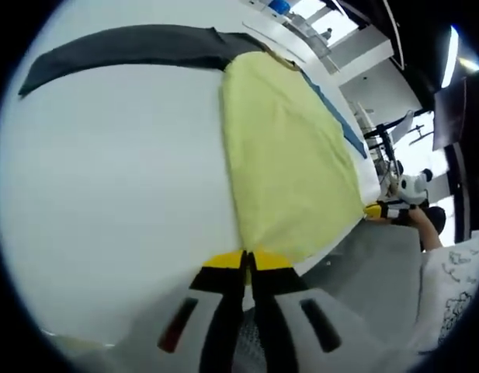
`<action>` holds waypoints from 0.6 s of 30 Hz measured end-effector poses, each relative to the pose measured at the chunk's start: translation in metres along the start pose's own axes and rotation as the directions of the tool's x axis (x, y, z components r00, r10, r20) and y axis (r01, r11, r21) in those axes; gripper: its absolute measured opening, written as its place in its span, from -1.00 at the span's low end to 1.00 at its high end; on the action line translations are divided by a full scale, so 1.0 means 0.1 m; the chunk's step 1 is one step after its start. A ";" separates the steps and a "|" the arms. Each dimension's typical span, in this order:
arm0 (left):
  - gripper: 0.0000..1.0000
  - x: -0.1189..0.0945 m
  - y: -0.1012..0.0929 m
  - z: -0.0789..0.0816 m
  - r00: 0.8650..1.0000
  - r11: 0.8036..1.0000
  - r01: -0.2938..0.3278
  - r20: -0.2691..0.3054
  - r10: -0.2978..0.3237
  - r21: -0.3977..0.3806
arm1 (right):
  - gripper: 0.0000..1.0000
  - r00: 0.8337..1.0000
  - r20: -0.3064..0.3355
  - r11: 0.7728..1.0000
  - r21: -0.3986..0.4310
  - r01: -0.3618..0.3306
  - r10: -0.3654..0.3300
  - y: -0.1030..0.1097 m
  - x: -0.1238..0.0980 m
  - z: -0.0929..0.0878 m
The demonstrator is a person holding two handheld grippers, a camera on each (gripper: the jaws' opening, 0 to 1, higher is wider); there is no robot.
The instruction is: Fold the garment on the visible template until the final outline fits inside the template.
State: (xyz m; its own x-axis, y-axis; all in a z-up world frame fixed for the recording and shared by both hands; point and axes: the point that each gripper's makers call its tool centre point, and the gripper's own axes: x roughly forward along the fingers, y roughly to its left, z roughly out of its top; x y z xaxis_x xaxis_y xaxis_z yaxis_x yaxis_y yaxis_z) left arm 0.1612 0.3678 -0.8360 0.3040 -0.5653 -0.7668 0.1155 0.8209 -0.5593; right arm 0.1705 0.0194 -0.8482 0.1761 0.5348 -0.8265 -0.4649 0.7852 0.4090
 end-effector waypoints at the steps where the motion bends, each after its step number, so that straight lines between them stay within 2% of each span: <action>1: -0.99 0.00 0.00 0.00 1.000 1.000 0.001 0.002 -0.001 0.002 | -1.00 1.000 0.002 1.000 -0.009 -0.002 0.002 0.00 -0.01 0.00; 4: -0.86 -0.02 -0.01 0.00 1.000 1.000 0.014 0.021 -0.014 0.001 | -0.98 1.000 0.021 1.000 -0.022 -0.009 0.010 0.01 -0.05 0.03; 7: -0.68 -0.05 -0.06 0.01 0.998 0.999 0.039 0.043 -0.038 -0.011 | -0.83 0.998 0.050 1.000 -0.009 -0.027 0.027 0.03 -0.10 0.07; 10: -0.47 -0.10 -0.11 0.08 0.994 0.998 0.062 0.088 -0.063 0.018 | -0.63 0.994 0.100 0.999 -0.029 -0.036 0.039 0.01 -0.16 0.15; 12: -0.26 -0.15 -0.12 0.21 0.984 0.997 0.072 0.159 -0.076 0.034 | -0.47 0.991 0.128 0.998 -0.030 -0.047 0.050 0.00 -0.21 0.20; 16: 0.09 -0.24 -0.11 0.42 0.962 0.996 0.073 0.259 -0.084 0.052 | -0.03 0.978 0.204 0.997 -0.067 -0.031 0.044 -0.02 -0.28 0.35; 18: 0.26 -0.28 -0.10 0.49 0.959 0.996 0.064 0.272 -0.078 0.060 | 0.26 0.972 0.231 0.994 -0.106 -0.004 0.029 -0.07 -0.30 0.42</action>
State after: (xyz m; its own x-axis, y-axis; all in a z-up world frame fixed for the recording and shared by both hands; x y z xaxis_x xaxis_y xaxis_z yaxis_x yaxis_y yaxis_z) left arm 0.1978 0.3798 -0.7934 0.5397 -0.5840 -0.6063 0.1912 0.7865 -0.5873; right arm 0.2046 0.0113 -0.8100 0.3586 0.6151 -0.7022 -0.5555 0.7451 0.3691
